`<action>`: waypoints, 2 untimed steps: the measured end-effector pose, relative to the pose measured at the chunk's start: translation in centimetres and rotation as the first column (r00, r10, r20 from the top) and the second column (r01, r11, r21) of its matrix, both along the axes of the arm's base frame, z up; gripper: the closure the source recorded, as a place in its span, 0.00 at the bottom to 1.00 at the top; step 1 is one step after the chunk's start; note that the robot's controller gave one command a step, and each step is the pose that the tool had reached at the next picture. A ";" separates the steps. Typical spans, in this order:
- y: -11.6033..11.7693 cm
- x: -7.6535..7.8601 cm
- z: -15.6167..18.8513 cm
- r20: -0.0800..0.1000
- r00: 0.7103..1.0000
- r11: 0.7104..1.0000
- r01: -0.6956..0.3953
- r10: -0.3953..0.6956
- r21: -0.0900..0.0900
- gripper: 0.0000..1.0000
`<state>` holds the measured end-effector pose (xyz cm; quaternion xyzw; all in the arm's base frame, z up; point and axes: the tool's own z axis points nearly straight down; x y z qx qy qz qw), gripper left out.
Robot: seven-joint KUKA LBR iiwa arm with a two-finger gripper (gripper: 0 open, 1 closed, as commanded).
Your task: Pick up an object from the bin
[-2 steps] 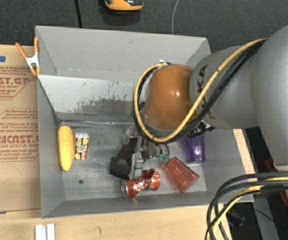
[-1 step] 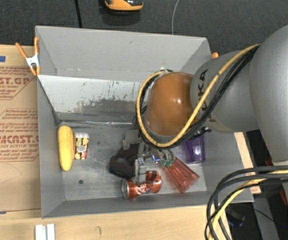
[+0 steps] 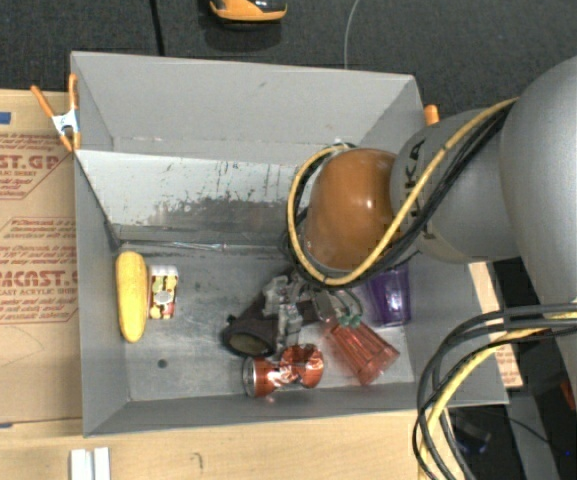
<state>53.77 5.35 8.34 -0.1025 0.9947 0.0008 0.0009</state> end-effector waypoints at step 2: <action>0.5 -0.5 11.4 0.000 0.999 0.999 0.048 -0.048 0.000 1.00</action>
Offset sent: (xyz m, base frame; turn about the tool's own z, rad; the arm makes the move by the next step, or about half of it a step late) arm -0.0049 0.0043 0.1149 0.0480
